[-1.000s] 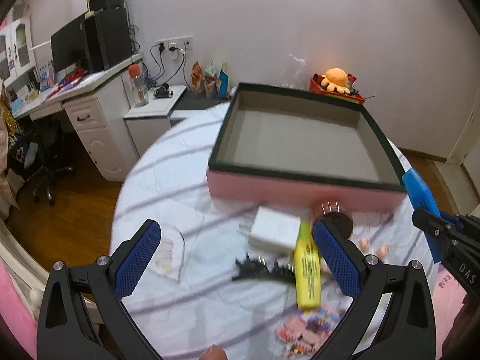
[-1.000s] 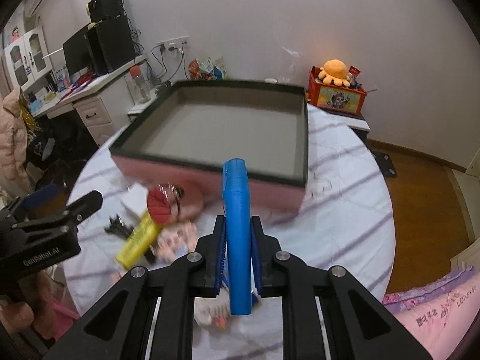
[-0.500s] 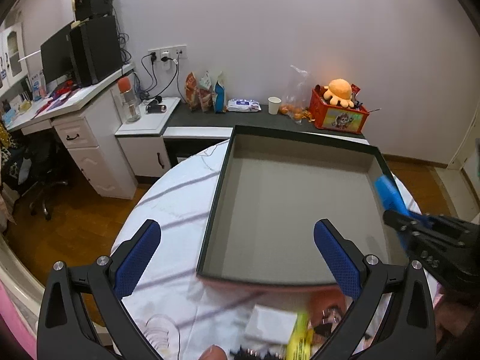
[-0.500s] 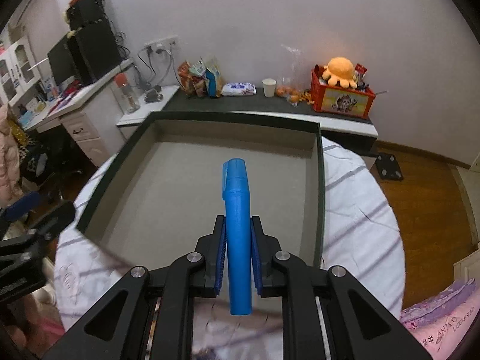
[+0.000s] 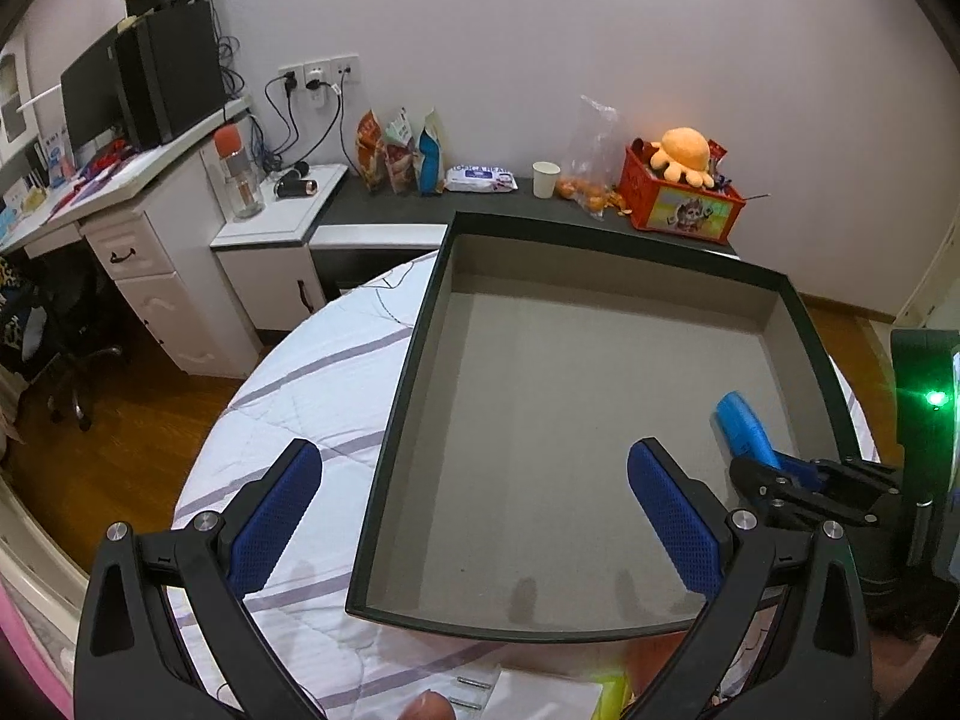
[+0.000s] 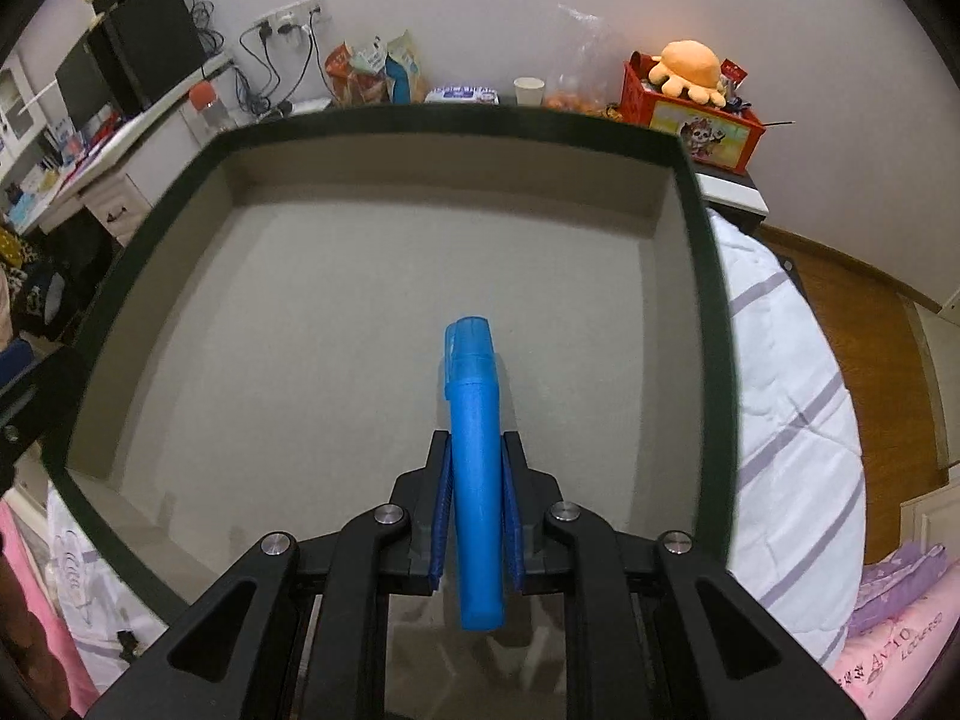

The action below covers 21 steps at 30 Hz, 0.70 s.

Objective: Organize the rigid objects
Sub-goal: 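Carry the blue marker with the right tool into the box and release, then withdraw the right tool from the box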

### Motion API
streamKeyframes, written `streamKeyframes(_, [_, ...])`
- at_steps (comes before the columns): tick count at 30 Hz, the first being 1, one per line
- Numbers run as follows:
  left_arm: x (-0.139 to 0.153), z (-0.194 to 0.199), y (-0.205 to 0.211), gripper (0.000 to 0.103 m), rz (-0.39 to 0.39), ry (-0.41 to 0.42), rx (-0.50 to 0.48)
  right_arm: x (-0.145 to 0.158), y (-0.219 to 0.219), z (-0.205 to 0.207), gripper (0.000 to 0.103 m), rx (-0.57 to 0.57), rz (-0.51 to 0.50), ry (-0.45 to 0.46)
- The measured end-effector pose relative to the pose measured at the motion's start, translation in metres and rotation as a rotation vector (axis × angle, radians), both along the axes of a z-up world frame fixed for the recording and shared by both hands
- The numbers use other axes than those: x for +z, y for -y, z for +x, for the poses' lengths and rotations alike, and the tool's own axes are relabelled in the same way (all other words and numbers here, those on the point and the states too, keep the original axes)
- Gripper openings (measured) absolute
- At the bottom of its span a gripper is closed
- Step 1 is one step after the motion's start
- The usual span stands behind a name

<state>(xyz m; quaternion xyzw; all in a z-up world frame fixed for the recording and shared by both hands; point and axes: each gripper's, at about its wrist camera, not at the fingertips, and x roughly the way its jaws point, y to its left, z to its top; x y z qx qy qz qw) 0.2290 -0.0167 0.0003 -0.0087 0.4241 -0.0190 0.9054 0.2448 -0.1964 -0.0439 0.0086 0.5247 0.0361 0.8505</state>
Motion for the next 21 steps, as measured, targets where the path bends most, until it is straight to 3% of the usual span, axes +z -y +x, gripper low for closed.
streamKeyframes(2, [0.0, -0.001, -0.001, 0.103, 0.0, -0.002, 0.002, 0.001, 0.0, 0.001, 0.016, -0.01, -0.001, 0.005])
streamKeyframes(4, [0.0, -0.001, -0.003, 0.103, -0.004, -0.006, 0.005, 0.001, 0.0, 0.001, 0.028, -0.007, 0.016, 0.005])
streamKeyframes(6, [0.001, -0.003, -0.004, 0.103, -0.007, -0.01, 0.002, 0.003, -0.004, 0.002, 0.051, 0.013, 0.037, 0.008])
streamKeyframes(10, [0.007, -0.012, -0.008, 0.103, -0.004, 0.002, 0.003, 0.025, -0.012, -0.013, 0.079, 0.027, 0.044, 0.094])
streamKeyframes(13, [0.014, -0.026, -0.012, 0.103, -0.016, 0.017, 0.006, 0.047, -0.012, -0.028, 0.08, 0.031, 0.023, 0.16])
streamKeyframes(21, [0.034, -0.084, -0.022, 0.103, -0.022, 0.07, 0.007, 0.09, -0.002, -0.097, 0.086, -0.009, 0.096, 0.271])
